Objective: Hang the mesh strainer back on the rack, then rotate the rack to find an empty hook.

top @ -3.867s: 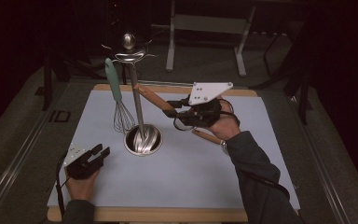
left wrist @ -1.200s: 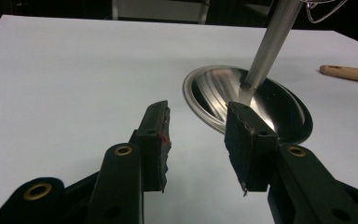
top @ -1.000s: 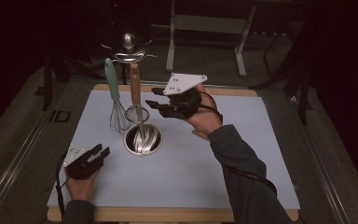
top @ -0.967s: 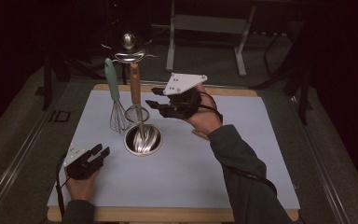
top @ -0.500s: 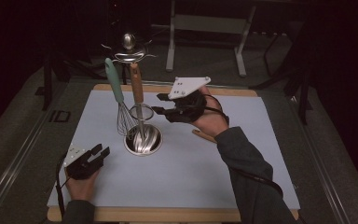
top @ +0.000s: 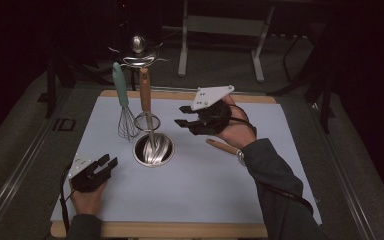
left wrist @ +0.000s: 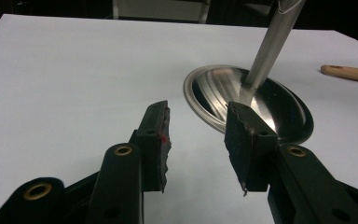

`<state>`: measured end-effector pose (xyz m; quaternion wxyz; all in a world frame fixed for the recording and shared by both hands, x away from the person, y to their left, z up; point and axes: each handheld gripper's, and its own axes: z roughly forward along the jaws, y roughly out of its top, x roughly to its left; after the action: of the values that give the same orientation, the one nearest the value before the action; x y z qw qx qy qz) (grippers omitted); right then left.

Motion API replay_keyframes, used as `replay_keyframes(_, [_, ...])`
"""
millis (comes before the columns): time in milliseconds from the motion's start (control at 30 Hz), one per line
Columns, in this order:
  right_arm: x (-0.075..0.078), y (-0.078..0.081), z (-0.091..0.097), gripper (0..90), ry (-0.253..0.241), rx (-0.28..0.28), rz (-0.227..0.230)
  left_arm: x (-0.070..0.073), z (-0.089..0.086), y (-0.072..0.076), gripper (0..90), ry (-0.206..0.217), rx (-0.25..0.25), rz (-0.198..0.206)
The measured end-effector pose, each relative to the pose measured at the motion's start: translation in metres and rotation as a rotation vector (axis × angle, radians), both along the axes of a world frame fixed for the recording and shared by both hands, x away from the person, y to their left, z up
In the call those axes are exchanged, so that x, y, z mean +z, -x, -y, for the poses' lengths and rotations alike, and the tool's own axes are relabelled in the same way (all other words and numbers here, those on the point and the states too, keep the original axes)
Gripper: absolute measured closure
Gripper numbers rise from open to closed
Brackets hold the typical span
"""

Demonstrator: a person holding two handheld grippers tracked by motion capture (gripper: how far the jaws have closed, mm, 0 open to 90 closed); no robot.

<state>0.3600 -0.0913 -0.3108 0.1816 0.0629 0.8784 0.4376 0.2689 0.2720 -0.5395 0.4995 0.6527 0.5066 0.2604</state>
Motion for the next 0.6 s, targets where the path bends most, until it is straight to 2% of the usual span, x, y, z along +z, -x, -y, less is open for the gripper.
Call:
replay_keyframes(133, [-0.003,0.003,0.004,57.9,0.029,0.006,-0.008,0.0,-0.001,-0.001,60.4,0.011,-0.003,-0.003])
replay_keyframes(233, [-0.008,0.002,0.006,57.8,0.055,-0.013,-0.012,0.0,-0.001,-0.001,60.3,0.015,-0.002,-0.004])
replay_keyframes(300, [-0.012,0.0,0.009,57.7,0.055,-0.024,-0.025,0.0,-0.001,0.0,60.4,0.014,-0.002,-0.003])
replay_keyframes(533, [-0.027,-0.004,0.02,57.1,0.082,-0.057,-0.066,0.001,0.0,0.002,65.3,0.001,-0.001,0.013])
replay_keyframes(600, [-0.032,-0.005,0.024,57.2,0.082,-0.067,-0.081,0.001,0.001,0.002,70.2,0.0,-0.003,0.022])
